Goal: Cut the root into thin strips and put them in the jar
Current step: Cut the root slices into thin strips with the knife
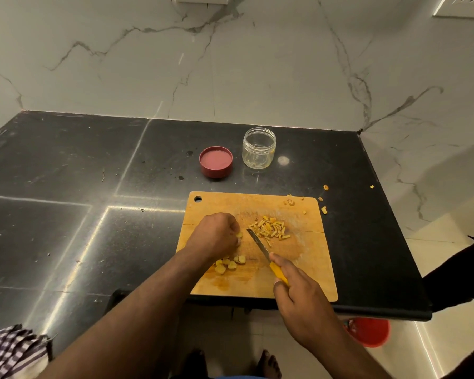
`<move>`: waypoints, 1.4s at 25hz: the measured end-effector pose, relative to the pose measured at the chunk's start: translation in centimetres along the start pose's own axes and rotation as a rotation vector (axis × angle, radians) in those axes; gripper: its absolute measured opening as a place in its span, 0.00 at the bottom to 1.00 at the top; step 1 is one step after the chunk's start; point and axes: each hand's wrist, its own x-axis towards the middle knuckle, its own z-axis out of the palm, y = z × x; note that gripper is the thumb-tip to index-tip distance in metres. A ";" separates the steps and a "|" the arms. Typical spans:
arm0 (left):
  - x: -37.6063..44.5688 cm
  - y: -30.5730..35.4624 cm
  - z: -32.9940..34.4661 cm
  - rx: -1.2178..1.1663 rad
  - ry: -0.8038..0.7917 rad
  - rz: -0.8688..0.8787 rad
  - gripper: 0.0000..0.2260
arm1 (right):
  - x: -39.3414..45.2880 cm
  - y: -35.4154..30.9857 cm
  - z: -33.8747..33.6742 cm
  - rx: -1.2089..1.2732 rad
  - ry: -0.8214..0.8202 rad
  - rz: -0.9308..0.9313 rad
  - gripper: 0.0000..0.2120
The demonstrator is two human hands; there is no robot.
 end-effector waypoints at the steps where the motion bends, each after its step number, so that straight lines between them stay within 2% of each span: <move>1: 0.0 0.1 0.1 -0.015 0.003 -0.005 0.12 | 0.1 -0.1 0.0 -0.002 0.006 -0.003 0.23; 6: -0.1 -0.1 0.3 -0.035 0.051 -0.040 0.10 | 0.5 -0.4 0.4 -0.041 0.002 -0.018 0.23; 20: -0.5 0.0 0.7 0.032 0.092 0.000 0.04 | 1.5 -2.5 1.9 -0.245 -0.077 -0.043 0.25; 29: -0.3 -0.3 1.2 0.018 0.111 -0.016 0.05 | -0.1 -2.5 1.6 -0.244 -0.112 -0.011 0.26; 35: -0.2 -0.6 1.0 -0.027 0.091 -0.025 0.10 | -0.5 -1.9 0.2 -0.191 -0.011 -0.001 0.25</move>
